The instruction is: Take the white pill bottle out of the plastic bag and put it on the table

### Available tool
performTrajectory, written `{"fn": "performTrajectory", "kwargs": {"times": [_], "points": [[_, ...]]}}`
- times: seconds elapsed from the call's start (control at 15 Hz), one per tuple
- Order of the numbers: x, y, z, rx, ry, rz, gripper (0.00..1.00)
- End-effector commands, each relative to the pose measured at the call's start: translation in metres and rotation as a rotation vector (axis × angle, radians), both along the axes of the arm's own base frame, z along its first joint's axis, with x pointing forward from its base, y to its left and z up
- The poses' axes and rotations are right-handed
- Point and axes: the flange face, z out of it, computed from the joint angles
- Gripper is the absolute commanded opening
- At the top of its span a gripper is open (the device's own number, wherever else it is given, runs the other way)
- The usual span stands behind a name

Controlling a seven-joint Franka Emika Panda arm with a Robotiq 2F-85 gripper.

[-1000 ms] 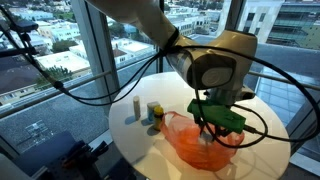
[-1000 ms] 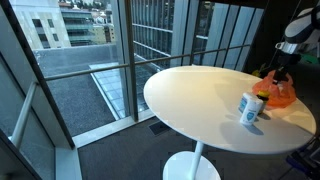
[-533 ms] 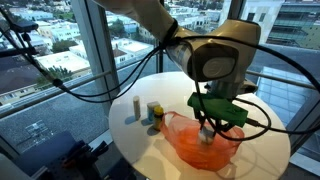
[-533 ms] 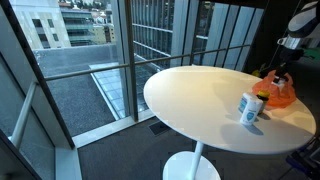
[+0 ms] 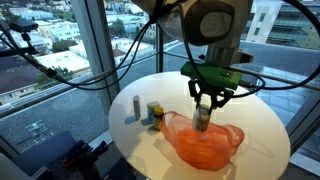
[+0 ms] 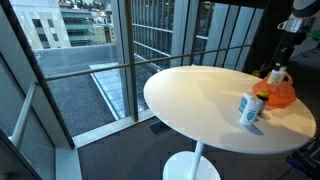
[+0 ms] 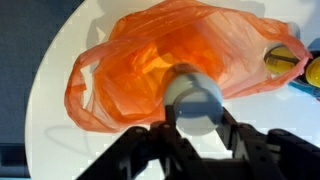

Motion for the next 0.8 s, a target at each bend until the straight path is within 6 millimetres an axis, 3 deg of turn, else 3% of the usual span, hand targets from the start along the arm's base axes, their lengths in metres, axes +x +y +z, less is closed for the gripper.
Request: {"fn": "performTrajectory", "kwargs": {"times": [0.0,0.4,0.73], "points": [[0.016,0.022,0.039,-0.017,-0.011,-0.012,0.19],[0.058,0.083,0.066,-0.025,-0.050,-0.002,0.19],[0.084,0.144,0.062,-0.036,-0.053,0.048,0.19]]}}
